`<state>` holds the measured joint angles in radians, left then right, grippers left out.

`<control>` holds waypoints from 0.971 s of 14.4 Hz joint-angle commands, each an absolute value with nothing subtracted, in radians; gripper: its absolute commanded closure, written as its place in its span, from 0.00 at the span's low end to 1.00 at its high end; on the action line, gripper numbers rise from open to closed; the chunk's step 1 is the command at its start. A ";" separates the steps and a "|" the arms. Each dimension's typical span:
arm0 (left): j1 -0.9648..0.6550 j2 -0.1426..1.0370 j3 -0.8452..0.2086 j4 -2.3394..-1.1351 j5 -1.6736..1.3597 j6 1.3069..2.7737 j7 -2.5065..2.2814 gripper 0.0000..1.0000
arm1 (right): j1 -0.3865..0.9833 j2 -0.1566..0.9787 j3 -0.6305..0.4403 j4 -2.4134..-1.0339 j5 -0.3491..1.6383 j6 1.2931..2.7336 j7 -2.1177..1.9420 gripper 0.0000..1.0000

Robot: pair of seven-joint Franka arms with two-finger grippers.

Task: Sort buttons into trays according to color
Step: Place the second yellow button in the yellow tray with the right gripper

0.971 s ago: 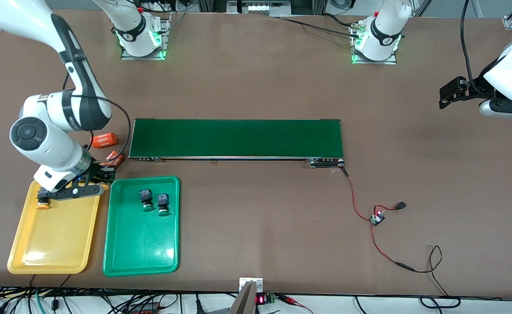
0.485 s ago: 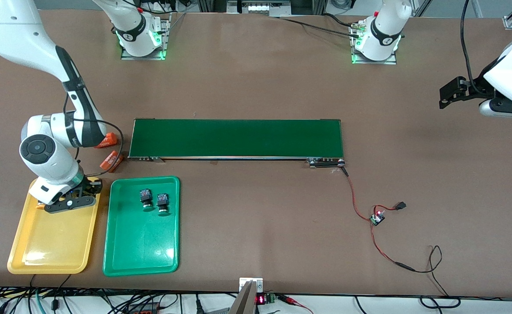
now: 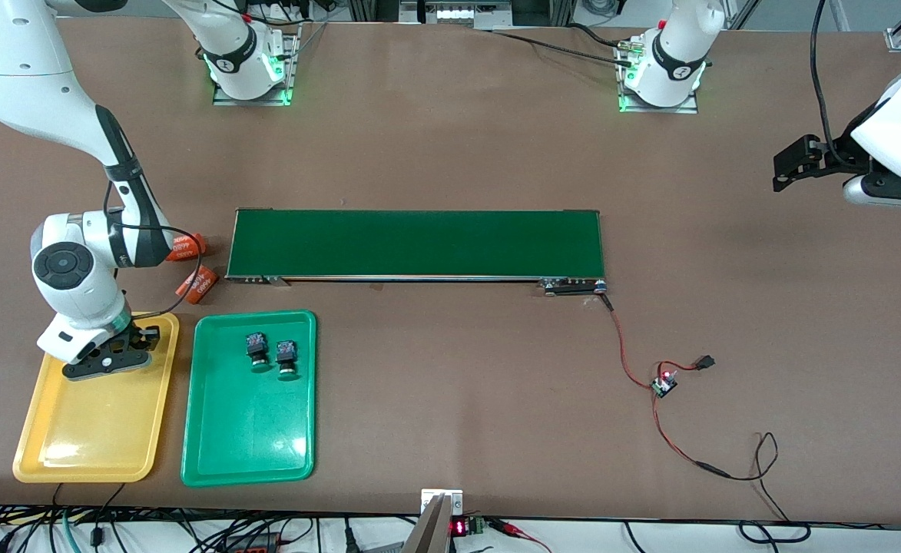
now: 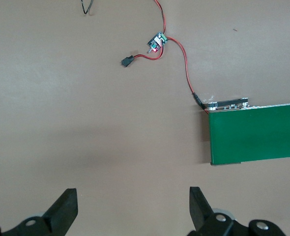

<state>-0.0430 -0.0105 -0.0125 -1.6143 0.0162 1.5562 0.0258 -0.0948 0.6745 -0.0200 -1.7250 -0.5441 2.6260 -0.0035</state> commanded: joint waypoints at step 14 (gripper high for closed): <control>-0.040 -0.003 -0.011 -1.589 0.003 1.534 0.044 0.00 | -0.055 0.318 0.023 -1.750 -0.246 2.122 -0.037 0.00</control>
